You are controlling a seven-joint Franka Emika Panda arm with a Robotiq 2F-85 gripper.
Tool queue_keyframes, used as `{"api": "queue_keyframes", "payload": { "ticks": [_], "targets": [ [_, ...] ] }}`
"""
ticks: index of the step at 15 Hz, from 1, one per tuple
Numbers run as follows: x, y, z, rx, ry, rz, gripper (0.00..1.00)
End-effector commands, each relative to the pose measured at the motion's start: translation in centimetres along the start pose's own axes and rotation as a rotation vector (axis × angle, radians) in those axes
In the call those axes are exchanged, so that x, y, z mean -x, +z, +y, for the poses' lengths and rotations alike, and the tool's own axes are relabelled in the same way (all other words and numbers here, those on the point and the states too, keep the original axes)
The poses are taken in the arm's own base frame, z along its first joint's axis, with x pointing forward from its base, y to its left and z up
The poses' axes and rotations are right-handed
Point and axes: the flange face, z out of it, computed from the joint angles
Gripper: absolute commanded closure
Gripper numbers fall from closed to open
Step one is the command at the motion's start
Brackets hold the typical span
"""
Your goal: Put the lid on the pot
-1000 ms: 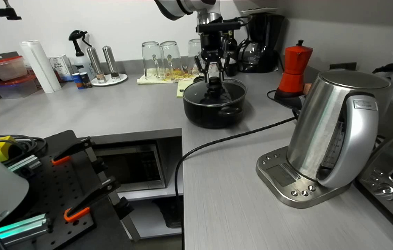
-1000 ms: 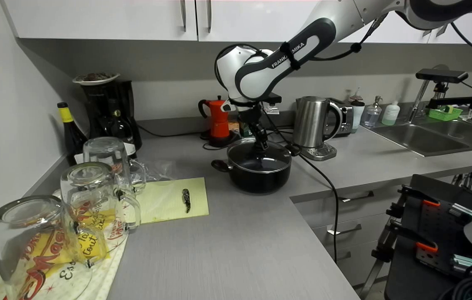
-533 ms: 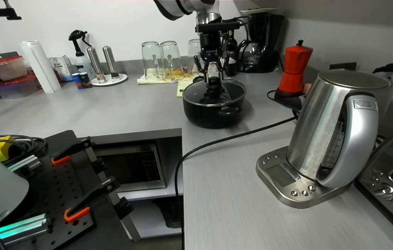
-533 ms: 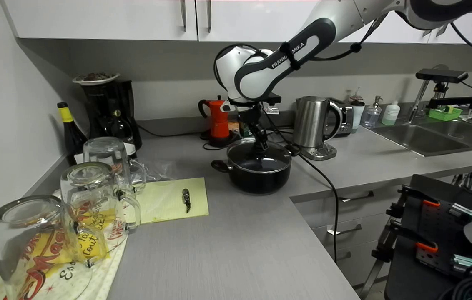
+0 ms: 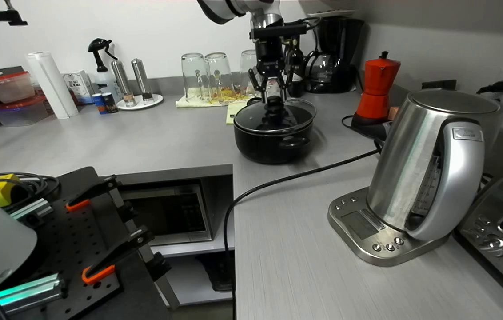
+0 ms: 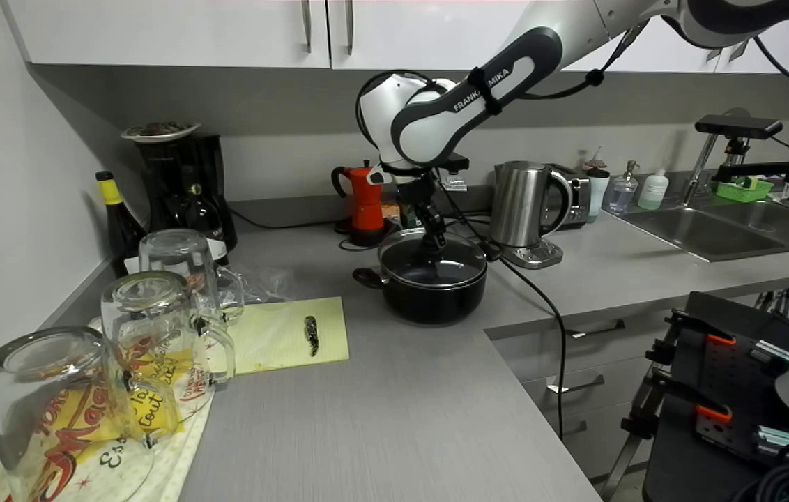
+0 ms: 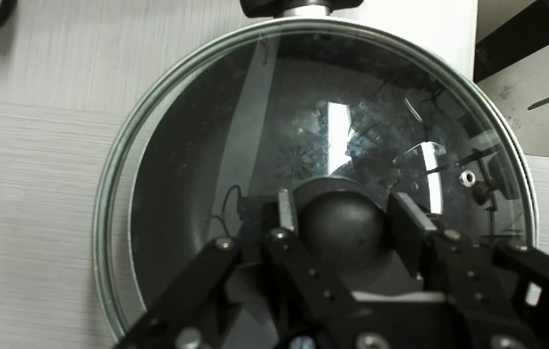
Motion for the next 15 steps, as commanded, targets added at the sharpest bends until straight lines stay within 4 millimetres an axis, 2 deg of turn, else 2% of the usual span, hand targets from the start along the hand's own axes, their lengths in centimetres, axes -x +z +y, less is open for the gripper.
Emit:
{"api": "queue_keyframes", "payload": {
  "ticks": [1,15],
  "targets": [
    [0.63,-1.72,0.08,0.009,-0.021,-0.024,0.76],
    [0.68,-1.05,-0.46,-0.026,-0.054,-0.046,0.76]
  ]
}}
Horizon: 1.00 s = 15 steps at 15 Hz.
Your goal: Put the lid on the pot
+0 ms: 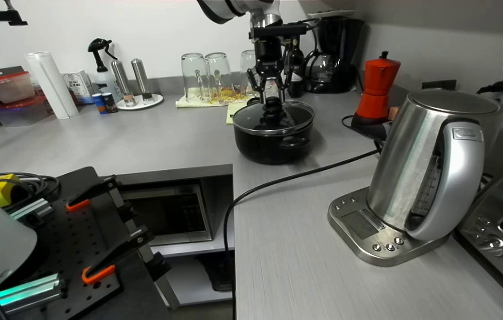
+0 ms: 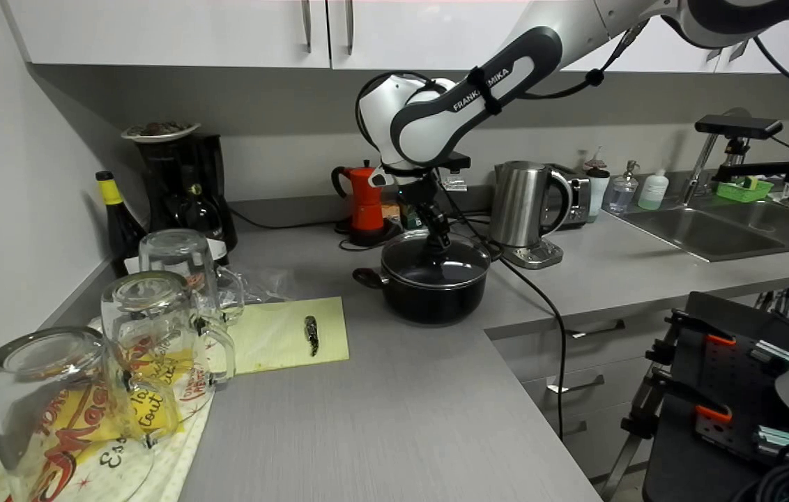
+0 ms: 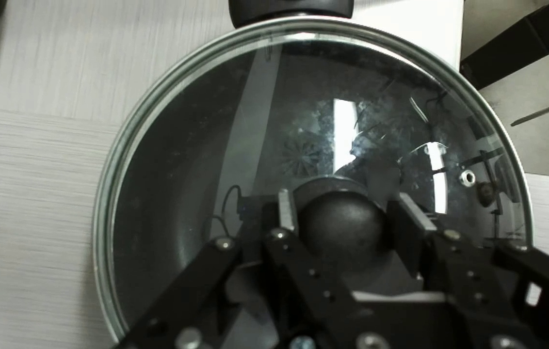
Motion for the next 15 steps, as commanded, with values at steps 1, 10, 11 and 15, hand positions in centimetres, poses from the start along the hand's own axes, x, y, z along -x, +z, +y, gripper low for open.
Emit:
{"api": "queue_keyframes", "payload": {
  "ticks": [1,10,11,15],
  "targets": [
    [0.5,-1.2,-0.2,-0.004,-0.031,-0.019,0.76],
    [-0.4,-1.0,-0.7,-0.003,-0.058,-0.027,0.76],
    [-0.5,-1.0,-0.7,-0.003,-0.063,-0.028,0.76],
    [-0.7,-0.9,-0.9,-0.005,-0.078,-0.027,0.76]
  ]
}}
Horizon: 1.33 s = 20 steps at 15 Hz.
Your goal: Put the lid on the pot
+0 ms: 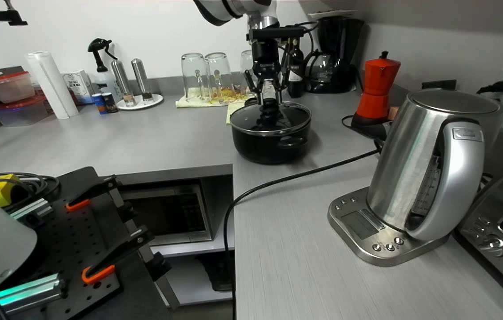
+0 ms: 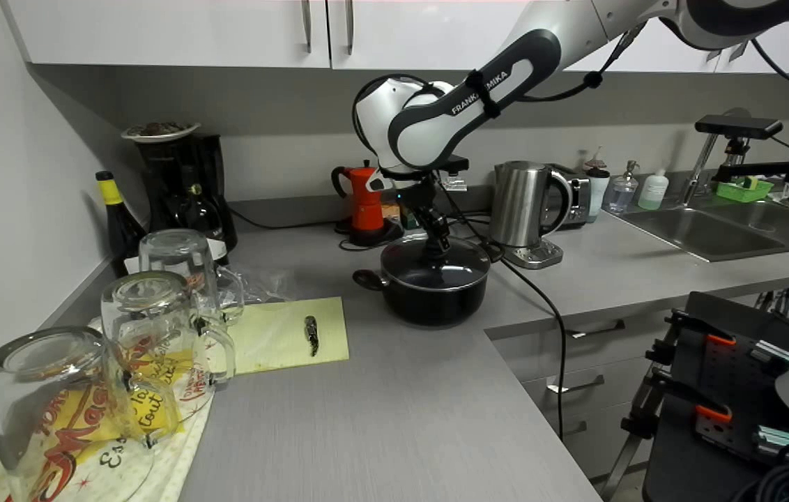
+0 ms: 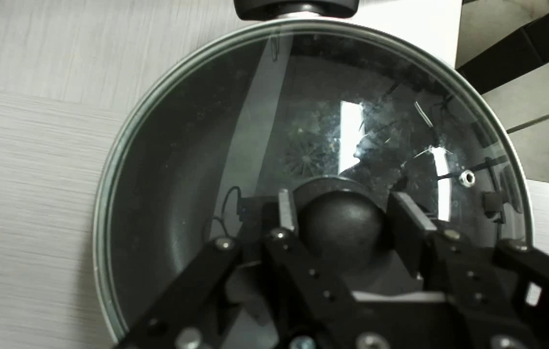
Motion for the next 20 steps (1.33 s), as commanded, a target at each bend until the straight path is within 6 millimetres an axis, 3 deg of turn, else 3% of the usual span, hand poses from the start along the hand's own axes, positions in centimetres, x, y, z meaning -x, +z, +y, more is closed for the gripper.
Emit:
{"api": "queue_keyframes", "payload": {
  "ticks": [1,2,3,4,5,8,17,18,20],
  "targets": [
    [0.1,-1.1,-0.3,-0.003,-0.033,-0.019,0.76],
    [0.0,-1.2,-0.3,-0.002,-0.038,-0.018,0.76],
    [0.0,-1.2,-0.3,-0.002,-0.040,-0.018,0.66],
    [0.0,-1.3,-0.4,0.000,-0.041,-0.017,0.26],
    [0.0,-1.3,-0.4,0.000,-0.041,-0.016,0.24],
    [0.0,-1.6,-0.4,0.004,-0.042,-0.013,0.04],
    [0.3,-2.2,-0.4,0.029,-0.035,-0.007,0.00],
    [-0.4,-1.2,-0.4,0.014,-0.020,0.006,0.00],
    [-0.3,-1.6,-0.3,0.019,-0.018,0.009,0.00]
  ]
}}
